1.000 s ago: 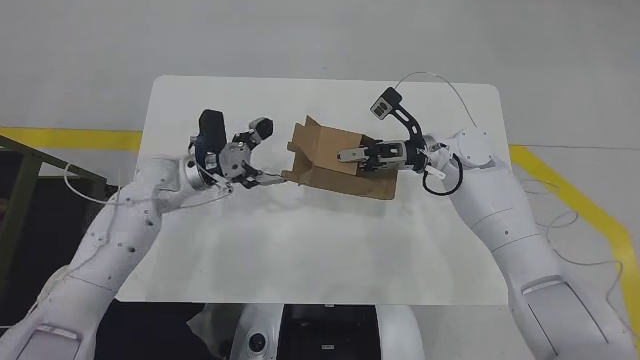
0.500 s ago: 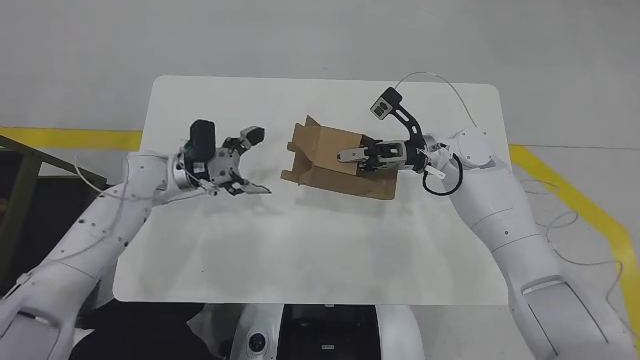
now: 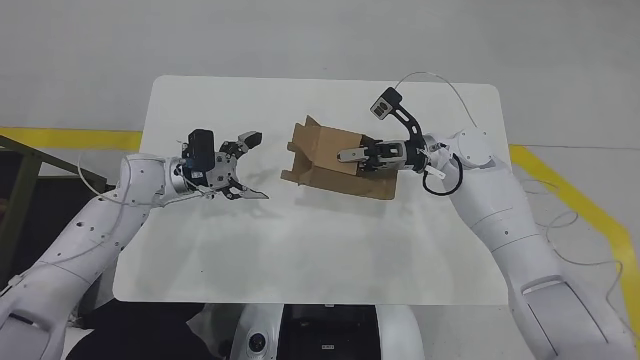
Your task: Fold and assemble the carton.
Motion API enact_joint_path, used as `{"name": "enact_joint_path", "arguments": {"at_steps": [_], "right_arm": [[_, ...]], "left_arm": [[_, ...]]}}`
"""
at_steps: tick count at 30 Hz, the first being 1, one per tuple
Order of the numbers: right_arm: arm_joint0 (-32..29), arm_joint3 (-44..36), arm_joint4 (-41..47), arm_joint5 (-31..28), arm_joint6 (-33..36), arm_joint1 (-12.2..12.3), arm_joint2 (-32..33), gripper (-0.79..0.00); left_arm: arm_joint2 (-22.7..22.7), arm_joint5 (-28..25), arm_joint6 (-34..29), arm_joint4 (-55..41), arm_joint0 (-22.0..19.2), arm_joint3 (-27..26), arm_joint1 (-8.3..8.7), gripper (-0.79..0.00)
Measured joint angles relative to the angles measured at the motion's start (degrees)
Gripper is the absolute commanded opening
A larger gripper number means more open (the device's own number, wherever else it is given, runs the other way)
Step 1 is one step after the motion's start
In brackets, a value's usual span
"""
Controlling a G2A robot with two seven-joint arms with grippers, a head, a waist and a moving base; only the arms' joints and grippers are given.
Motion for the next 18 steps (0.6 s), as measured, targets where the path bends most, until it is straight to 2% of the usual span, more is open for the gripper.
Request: {"name": "enact_joint_path", "arguments": {"at_steps": [4, 11, 18], "right_arm": [[-0.2, -0.2, -0.1, 0.1, -0.2, 0.0, 0.0, -0.785], [-2.1, -4.4, -3.2, 0.5, -3.1, 0.6, 0.7, -0.785], [-2.8, -5.5, -3.8, -0.2, -2.8, 0.9, 1.1, -0.785]], "left_arm": [[0.2, 0.1, -0.6, -0.5, 0.4, -0.2, -0.11, 0.0], [1.6, -4.7, -13.2, -4.2, 0.6, -1.8, -0.86, 0.0], [5.0, -5.1, -16.7, -5.1, 1.0, -5.5, -0.87, 0.0]]}}
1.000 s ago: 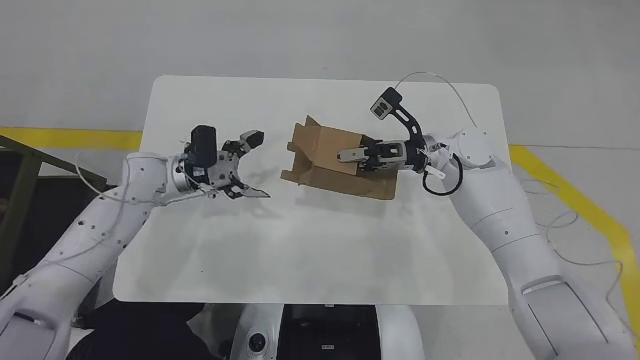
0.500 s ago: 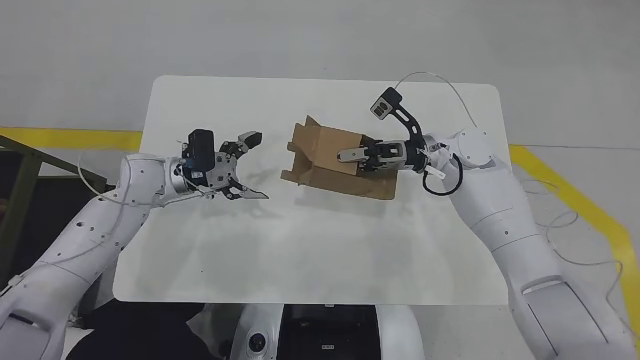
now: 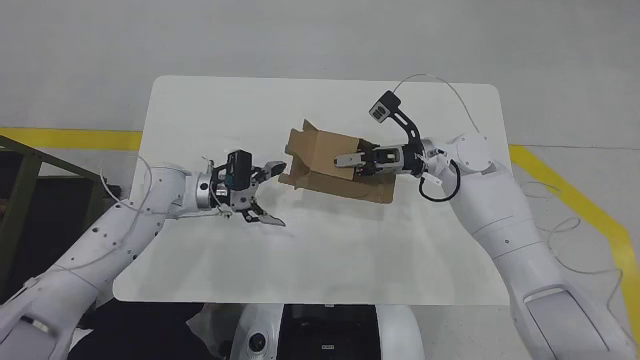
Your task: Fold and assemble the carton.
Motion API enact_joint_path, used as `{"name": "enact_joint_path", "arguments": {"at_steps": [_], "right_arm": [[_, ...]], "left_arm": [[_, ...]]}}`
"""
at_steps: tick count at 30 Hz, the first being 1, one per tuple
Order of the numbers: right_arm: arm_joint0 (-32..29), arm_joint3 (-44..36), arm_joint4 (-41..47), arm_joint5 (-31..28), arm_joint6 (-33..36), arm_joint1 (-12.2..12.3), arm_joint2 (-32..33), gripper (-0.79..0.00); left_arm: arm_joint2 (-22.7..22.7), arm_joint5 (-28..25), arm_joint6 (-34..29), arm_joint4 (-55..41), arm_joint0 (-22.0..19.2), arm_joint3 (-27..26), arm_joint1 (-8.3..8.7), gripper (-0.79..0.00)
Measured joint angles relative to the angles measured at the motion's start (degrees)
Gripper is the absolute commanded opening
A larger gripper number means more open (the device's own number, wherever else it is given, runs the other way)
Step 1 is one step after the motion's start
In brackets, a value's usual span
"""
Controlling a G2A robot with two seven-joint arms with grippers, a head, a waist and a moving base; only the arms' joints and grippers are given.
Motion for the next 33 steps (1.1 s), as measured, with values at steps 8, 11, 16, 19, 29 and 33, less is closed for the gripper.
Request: {"name": "enact_joint_path", "arguments": {"at_steps": [8, 11, 16, 19, 29, 33], "right_arm": [[-0.2, -0.4, -0.3, 0.1, -0.3, 0.1, 0.0, -0.785], [-0.3, -0.4, -0.4, 0.1, -0.5, 0.1, -0.1, -0.785], [-0.1, -0.3, -0.3, 0.4, -0.6, -0.1, -0.9, -0.785], [0.2, -0.1, -0.2, 0.4, -0.7, -0.3, -1.5, -0.785], [0.9, 0.3, -0.1, 0.4, -0.3, -0.7, -2.6, -0.785], [0.8, 0.3, 0.2, 0.3, -0.1, -0.7, -2.8, -0.785]], "left_arm": [[4.7, 0.0, 2.7, -0.5, -2.2, -1.0, 0.47, 0.0], [6.3, 0.0, 4.3, -0.8, -3.0, -1.2, 0.79, 0.0], [9.1, 0.0, 7.0, -0.4, -4.9, -1.7, 1.47, 0.0], [10.7, 0.0, 8.0, -0.4, -6.3, -1.8, 1.71, 0.0], [14.0, 0.0, 9.2, -1.3, -9.9, -1.0, 1.81, 0.0], [14.2, 0.0, 9.2, -1.8, -10.6, -0.5, 1.74, 0.0]]}}
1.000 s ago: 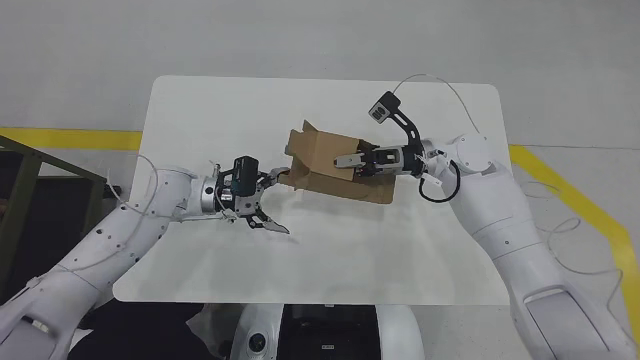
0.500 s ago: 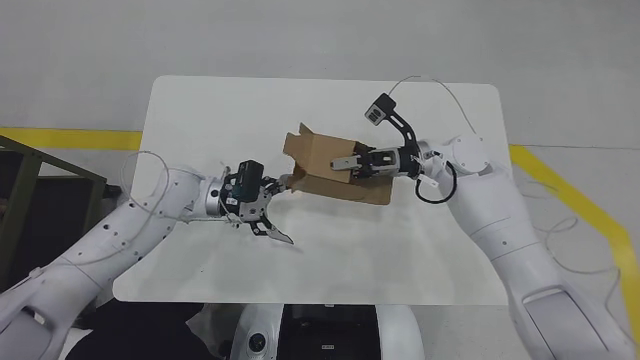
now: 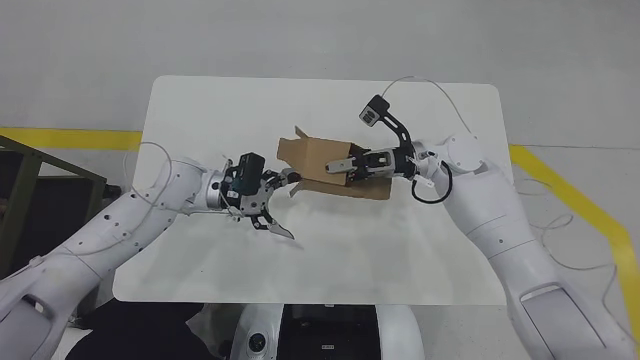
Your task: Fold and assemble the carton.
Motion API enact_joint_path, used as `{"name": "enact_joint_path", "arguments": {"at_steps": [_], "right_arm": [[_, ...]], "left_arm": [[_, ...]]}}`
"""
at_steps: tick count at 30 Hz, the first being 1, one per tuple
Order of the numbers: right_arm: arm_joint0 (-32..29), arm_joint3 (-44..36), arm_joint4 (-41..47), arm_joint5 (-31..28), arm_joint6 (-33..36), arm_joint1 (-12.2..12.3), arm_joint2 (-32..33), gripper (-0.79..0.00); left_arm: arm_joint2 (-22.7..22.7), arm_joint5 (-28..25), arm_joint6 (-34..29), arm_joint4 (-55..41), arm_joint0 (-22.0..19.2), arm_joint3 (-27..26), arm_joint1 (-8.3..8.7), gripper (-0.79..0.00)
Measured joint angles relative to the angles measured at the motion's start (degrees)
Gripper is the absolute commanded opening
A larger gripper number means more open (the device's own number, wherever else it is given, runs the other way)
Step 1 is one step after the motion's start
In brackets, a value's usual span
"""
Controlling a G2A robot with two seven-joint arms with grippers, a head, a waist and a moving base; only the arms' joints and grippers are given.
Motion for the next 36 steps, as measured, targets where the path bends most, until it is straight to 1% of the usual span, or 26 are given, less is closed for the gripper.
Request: {"name": "enact_joint_path", "arguments": {"at_steps": [16, 30, 36], "right_arm": [[0.2, -0.2, 0.4, -0.1, 1.2, -0.3, -1.1, -0.785], [0.4, 0.4, 0.8, 0.0, 1.0, -0.6, -1.4, -0.785], [0.3, 0.6, 1.1, -0.1, 0.7, -0.6, -1.3, -0.785]], "left_arm": [[-1.4, 0.0, -0.2, -0.3, -0.1, 0.5, -0.34, 0.0], [-3.7, 0.0, -1.1, 1.2, 1.4, -0.7, -0.64, 0.0], [-5.1, 1.4, -1.2, 0.2, 2.3, -0.2, -0.87, 0.0]]}}
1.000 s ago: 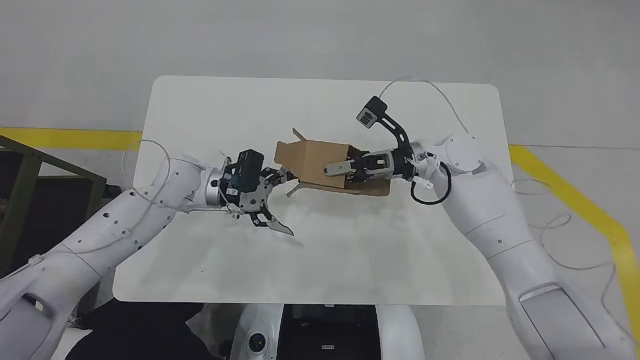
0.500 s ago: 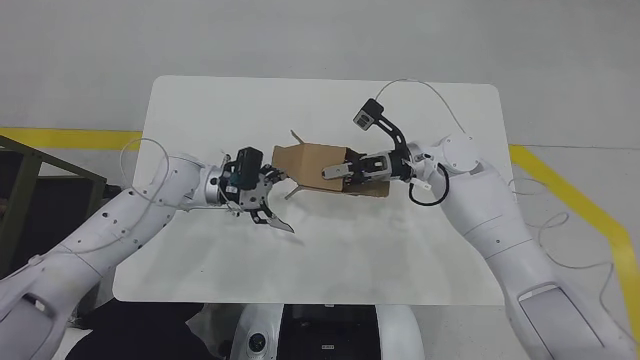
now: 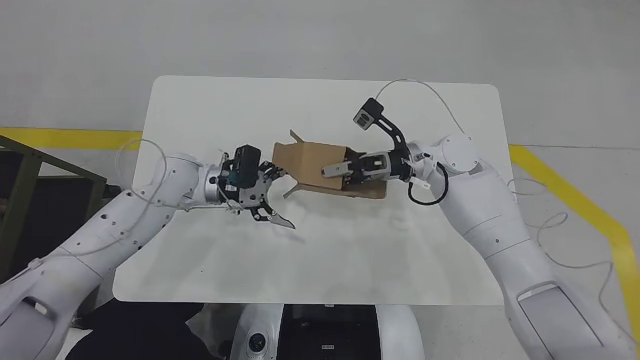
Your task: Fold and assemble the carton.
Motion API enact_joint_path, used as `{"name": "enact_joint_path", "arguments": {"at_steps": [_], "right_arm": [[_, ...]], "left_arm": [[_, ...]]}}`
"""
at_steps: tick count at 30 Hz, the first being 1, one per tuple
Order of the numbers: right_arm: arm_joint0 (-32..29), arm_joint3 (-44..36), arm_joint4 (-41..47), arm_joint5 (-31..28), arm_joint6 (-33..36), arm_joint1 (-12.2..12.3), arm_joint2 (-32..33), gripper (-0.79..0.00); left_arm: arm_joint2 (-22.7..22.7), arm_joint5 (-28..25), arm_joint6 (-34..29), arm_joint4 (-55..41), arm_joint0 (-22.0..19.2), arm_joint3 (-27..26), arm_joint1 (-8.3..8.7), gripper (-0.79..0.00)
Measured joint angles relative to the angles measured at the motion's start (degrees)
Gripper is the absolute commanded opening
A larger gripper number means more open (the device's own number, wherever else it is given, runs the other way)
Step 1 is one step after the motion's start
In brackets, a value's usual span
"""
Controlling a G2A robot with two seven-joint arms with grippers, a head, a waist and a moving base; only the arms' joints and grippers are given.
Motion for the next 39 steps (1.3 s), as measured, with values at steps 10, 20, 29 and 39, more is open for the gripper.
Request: {"name": "enact_joint_path", "arguments": {"at_steps": [10, 20, 29, 39], "right_arm": [[-0.1, 0.2, 0.6, -0.2, -0.1, -0.1, 0.2, -0.785], [0.0, 0.6, 1.0, -0.3, 0.2, -0.2, 0.2, -0.785], [0.2, 0.9, 1.1, -0.3, 0.6, -0.4, -0.3, -0.785], [0.4, 1.3, 1.3, -0.3, 0.9, -0.7, -0.8, -0.785]], "left_arm": [[-2.2, 0.3, 1.6, 0.6, 1.7, -0.5, -0.12, 0.0], [-3.6, 0.2, 3.0, 2.1, 2.8, -1.4, -0.45, 0.0], [-4.4, -0.1, 2.6, 2.2, 3.0, -1.3, -1.1, -0.089], [-5.2, -0.6, 2.2, 1.3, 3.2, -0.9, -1.88, -0.129]]}}
